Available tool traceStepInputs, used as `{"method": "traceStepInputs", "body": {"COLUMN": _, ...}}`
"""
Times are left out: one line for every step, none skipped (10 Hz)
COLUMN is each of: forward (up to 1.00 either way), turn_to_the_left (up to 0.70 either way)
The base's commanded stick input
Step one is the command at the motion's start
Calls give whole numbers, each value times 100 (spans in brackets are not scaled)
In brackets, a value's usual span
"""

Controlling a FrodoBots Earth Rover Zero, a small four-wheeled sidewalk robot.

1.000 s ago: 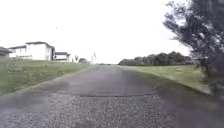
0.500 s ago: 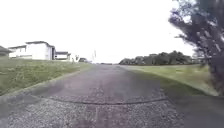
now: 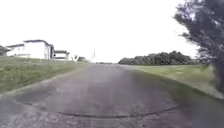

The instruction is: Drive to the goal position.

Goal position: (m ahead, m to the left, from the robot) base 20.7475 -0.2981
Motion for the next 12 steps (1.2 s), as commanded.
{"method": "traceStepInputs", "body": {"forward": 70, "turn_to_the_left": 0}}
{"method": "traceStepInputs", "body": {"forward": 70, "turn_to_the_left": 0}}
{"method": "traceStepInputs", "body": {"forward": 70, "turn_to_the_left": 0}}
{"method": "traceStepInputs", "body": {"forward": 70, "turn_to_the_left": 0}}
{"method": "traceStepInputs", "body": {"forward": 70, "turn_to_the_left": 0}}
{"method": "traceStepInputs", "body": {"forward": 70, "turn_to_the_left": 0}}
{"method": "traceStepInputs", "body": {"forward": 70, "turn_to_the_left": 1}}
{"method": "traceStepInputs", "body": {"forward": 70, "turn_to_the_left": 3}}
{"method": "traceStepInputs", "body": {"forward": 70, "turn_to_the_left": 16}}
{"method": "traceStepInputs", "body": {"forward": 70, "turn_to_the_left": 28}}
{"method": "traceStepInputs", "body": {"forward": 70, "turn_to_the_left": 35}}
{"method": "traceStepInputs", "body": {"forward": 70, "turn_to_the_left": 15}}
